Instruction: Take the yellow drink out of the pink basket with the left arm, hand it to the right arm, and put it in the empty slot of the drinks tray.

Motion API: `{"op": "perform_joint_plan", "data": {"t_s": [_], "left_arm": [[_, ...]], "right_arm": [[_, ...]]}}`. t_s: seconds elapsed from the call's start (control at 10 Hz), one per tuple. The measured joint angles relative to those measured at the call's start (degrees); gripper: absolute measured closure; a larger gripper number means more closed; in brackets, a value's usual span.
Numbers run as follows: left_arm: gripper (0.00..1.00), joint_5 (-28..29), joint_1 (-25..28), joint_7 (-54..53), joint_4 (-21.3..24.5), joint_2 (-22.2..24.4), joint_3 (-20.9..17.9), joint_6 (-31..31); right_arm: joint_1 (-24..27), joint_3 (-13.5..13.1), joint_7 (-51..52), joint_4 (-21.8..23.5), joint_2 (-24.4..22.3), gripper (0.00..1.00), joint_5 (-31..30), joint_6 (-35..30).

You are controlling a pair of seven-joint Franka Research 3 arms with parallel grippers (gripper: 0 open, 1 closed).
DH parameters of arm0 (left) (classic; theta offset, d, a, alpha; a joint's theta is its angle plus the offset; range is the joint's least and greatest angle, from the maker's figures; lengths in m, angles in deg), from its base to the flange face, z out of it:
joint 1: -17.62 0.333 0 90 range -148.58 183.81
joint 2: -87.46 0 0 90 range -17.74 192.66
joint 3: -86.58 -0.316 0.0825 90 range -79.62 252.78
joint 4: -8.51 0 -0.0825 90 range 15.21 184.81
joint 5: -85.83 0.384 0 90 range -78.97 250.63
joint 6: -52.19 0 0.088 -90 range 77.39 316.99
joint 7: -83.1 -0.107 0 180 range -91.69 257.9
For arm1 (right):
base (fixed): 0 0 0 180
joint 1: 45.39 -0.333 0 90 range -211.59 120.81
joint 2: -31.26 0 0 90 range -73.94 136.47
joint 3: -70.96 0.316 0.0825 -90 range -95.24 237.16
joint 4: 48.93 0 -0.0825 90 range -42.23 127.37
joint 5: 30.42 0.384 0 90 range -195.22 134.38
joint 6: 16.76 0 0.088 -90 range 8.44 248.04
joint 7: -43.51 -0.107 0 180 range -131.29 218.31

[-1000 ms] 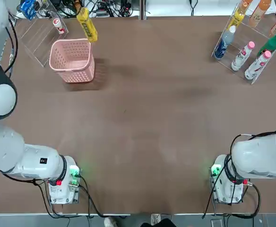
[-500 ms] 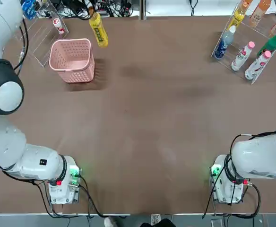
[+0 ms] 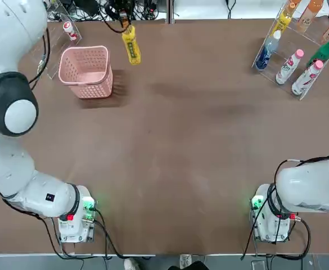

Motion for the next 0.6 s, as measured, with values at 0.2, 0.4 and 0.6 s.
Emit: {"op": "perform_joint_plan", "data": {"t_s": [0.2, 0.4, 0.6], "left_arm": [[0.66, 0.4, -2.9, 3.6, -0.8, -1.9, 0.0, 1.1], [0.66, 1.1, -5.9, 7.5, -1.0, -4.1, -0.3, 4.0], [0.66, 3.1, -9.0, 11.9, -2.3, -6.7, -0.4, 4.8]], "right_arm": [[0.0, 0.0, 0.0, 0.0, 0.0, 0.01, 0.0, 0.0], [0.0, 0.0, 0.0, 0.0, 0.0, 0.01, 0.0, 0.0], [0.0, 0.0, 0.0, 0.0, 0.0, 0.01, 0.0, 0.0]]}}
